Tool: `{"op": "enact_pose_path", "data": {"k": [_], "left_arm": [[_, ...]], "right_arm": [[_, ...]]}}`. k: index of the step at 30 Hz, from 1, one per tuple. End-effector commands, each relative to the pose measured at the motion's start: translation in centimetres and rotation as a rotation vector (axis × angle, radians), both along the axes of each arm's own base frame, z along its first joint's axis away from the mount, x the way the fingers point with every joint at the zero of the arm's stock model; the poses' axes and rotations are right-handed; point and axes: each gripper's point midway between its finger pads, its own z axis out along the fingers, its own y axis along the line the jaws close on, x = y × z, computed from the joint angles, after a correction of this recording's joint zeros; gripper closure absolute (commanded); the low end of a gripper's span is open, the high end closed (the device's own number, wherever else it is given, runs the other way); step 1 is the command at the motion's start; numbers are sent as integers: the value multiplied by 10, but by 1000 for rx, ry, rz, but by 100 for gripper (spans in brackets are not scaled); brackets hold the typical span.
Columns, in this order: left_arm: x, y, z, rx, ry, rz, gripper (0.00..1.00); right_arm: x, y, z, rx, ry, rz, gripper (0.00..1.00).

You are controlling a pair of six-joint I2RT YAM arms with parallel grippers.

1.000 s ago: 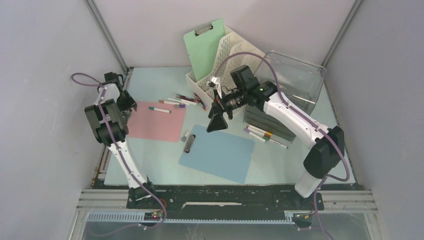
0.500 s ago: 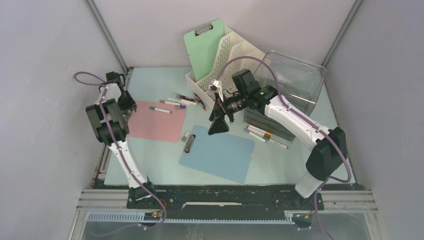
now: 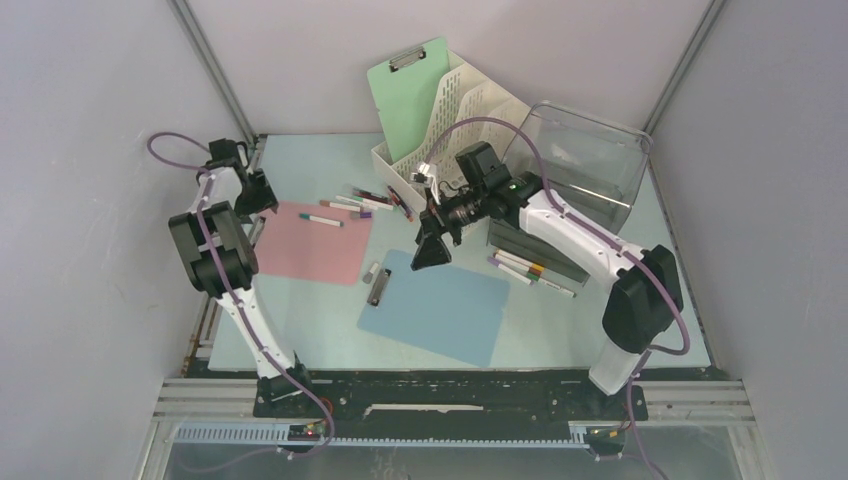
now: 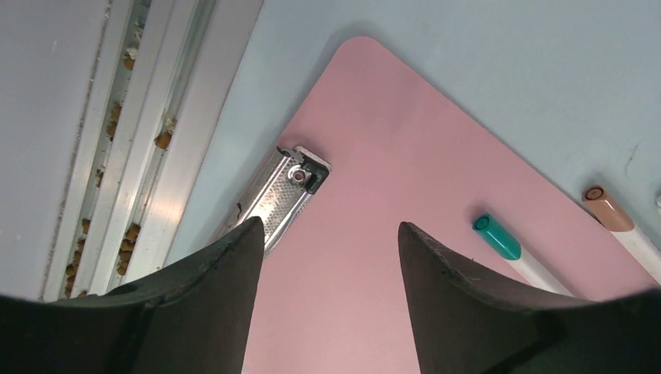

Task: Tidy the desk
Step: Pick up the folder from the center of the board.

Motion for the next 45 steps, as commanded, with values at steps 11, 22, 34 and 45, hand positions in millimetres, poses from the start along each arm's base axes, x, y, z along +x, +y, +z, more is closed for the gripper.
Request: {"op": "enact_pose_path", "data": {"k": [11,22,34,45], "left_arm": [[9,16,22,86,-49,88,37],[1,-6,51,-3,-185,139,58],[-9,15,2,-50,-123,215,60],[-17,8,-17,-95,-26,203,60]], "right_arm": [[53,61,-49,-180,-2,-234,16],[48,119,-104,-231,263,-256,44],[104,150,-143,-193,442,-565,30],[131,156,-173,-226,531,-761,28]]}}
